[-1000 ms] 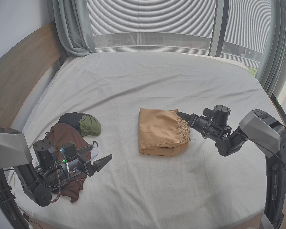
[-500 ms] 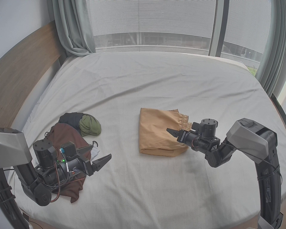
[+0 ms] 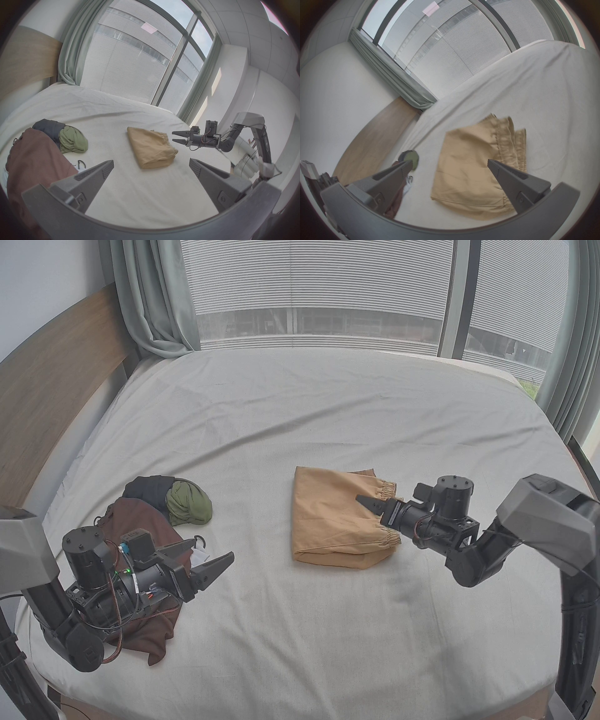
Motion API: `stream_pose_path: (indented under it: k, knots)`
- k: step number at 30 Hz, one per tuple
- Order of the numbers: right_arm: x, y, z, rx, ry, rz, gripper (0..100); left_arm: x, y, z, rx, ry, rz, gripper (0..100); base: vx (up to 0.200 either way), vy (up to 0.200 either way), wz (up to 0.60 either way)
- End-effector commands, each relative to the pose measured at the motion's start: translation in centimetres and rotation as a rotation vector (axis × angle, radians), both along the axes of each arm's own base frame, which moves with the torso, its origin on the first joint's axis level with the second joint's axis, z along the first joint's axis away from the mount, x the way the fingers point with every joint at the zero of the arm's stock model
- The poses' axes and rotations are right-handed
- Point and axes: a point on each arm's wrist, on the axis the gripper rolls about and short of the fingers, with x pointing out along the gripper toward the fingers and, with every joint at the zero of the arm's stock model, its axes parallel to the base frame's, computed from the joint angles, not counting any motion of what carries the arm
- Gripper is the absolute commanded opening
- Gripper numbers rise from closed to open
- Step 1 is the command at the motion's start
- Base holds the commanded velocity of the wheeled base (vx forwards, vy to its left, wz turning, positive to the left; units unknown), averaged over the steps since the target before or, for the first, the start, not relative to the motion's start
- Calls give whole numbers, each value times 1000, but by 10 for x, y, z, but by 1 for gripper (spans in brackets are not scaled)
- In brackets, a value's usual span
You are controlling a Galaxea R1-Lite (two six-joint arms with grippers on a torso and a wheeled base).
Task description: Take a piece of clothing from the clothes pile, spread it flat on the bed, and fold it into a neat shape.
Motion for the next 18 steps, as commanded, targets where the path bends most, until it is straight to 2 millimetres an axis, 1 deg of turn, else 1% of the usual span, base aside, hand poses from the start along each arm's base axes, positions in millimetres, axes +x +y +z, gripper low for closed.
stream_pose_path:
  k: [1,3,4,7,8,9,10,11,13,15,16,17,18]
  knots:
    - [-80,-16,110,54,-154,30,100,-32,-16,50,-179,-70,-93,100,0,0,0]
    - [-99,-26,119,22,-178,26,100,-42,-26,51,-185,-63,-145,100,0,0,0]
    - [-107,-31,120,-1,-184,24,100,-46,-29,50,-182,-53,-163,100,0,0,0]
    - [-129,-50,115,-124,-220,5,100,-55,-40,46,-171,-37,-216,100,0,0,0]
    - [-132,-54,114,-143,-221,0,100,-56,-41,46,-167,-37,-222,100,0,0,0]
    - [-145,-64,110,-194,-228,-8,100,-62,-44,44,-147,-40,-248,100,0,0,0]
    - [-148,-65,110,-200,-229,-10,100,-64,-44,43,-143,-40,-254,100,0,0,0]
    - [-164,-71,110,-212,-232,-9,100,-75,-44,41,-124,-29,-280,100,0,0,0]
    - [-187,-77,109,-219,-233,-5,100,-91,-43,35,-105,6,-312,100,0,0,0]
    - [-208,-83,109,-224,-239,-8,100,-103,-39,32,-88,17,-325,100,0,0,0]
    - [-217,-86,108,-227,-240,-10,100,-107,-36,33,-82,6,-325,100,0,0,0]
    - [-237,-93,109,-226,-255,-15,100,-114,-29,38,-69,-32,-323,100,0,0,0]
    - [-241,-94,109,-224,-260,-17,100,-115,-28,40,-69,-40,-322,100,0,0,0]
